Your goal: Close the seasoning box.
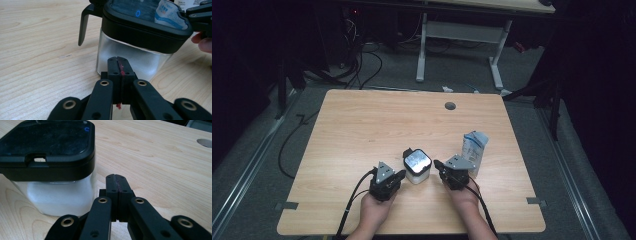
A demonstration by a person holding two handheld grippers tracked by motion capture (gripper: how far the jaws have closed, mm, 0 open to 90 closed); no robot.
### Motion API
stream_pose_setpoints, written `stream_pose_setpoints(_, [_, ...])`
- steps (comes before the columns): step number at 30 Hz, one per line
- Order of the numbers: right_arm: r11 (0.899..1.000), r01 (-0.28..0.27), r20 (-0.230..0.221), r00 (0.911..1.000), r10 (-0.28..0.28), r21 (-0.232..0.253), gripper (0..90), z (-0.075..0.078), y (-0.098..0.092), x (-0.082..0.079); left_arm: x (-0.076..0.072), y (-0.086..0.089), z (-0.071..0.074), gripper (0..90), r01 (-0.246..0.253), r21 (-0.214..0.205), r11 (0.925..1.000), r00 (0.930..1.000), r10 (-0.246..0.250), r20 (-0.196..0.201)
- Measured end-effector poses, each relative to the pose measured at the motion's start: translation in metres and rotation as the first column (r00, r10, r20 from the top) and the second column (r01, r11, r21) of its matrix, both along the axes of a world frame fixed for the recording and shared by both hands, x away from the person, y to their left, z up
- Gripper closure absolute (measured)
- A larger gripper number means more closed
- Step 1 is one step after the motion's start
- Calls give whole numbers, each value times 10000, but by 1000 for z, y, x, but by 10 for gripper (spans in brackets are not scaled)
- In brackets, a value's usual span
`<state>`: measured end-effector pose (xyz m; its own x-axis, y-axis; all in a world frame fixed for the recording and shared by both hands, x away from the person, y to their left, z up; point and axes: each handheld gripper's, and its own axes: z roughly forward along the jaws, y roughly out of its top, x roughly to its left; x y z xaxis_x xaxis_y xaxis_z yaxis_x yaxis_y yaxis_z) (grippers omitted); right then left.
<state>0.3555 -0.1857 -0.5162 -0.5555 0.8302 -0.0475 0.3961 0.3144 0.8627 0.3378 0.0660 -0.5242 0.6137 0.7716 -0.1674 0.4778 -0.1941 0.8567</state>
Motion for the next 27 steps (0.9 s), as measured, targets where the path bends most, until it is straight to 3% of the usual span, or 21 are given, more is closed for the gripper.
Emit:
stream_pose_setpoints(9, [9998, -152, 130, 9998, 153, -87, 899, 6, 4, 3, 1, 3, 2, 894, -69, 39, 10000, 10000, 69, 55])
stream_pose_setpoints(20, [9996, -274, 52, 9996, 274, -30, 900, 4, 6, 2, -3, 26, 4, 885, -503, -113, 9987, 9986, 504, 149])
stream_pose_setpoints(27, [9991, -396, 2, 9992, 396, -153, 900, 3, 8, 3, -6, 53, 10, 830, -724, 363, 9967, 9959, 703, 565])
